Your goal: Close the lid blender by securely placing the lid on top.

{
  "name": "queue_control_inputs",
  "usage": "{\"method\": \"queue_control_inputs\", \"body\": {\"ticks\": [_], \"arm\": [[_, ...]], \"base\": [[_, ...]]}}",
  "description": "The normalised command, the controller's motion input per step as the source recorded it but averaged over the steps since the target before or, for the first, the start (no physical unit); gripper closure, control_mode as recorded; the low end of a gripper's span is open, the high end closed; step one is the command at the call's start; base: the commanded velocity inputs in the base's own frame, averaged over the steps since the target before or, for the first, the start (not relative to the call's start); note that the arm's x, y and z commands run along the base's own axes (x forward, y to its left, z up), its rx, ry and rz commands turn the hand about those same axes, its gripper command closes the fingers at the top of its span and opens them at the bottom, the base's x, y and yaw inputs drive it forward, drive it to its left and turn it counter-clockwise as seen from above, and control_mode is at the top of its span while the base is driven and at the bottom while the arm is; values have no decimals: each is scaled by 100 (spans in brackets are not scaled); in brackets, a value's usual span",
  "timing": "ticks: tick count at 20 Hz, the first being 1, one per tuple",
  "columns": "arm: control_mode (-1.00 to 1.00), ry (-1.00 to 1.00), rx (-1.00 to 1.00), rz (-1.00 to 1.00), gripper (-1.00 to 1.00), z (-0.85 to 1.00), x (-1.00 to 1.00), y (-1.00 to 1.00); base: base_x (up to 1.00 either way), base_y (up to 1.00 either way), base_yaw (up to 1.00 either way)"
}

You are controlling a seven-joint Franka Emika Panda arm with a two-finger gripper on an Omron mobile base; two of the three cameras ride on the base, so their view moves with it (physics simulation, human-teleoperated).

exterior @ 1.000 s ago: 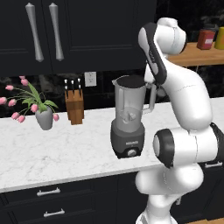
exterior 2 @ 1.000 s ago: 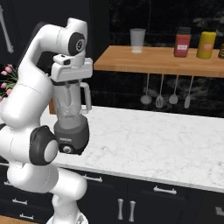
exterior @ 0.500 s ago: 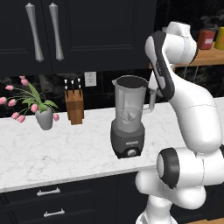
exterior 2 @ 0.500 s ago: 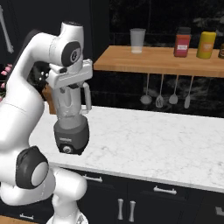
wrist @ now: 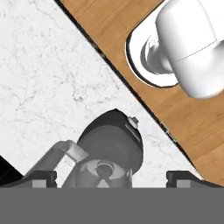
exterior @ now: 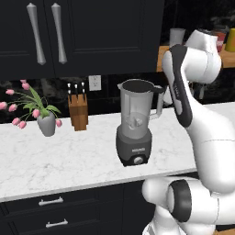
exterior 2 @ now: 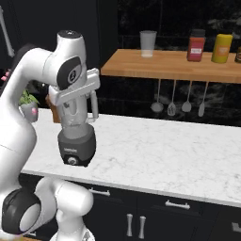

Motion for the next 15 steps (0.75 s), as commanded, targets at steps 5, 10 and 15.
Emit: {"method": "queue_control_inputs", "body": {"ticks": [5, 10, 15], "arm": [[-100, -25, 0, -18, -100, 0, -69, -25], [-100, -24, 0, -15, -100, 0, -66, -38], [-100, -4, 3, 0, -100, -1, -12, -39]], "base": [[0, 0, 0], [0, 0, 0], [0, 0, 0]]}}
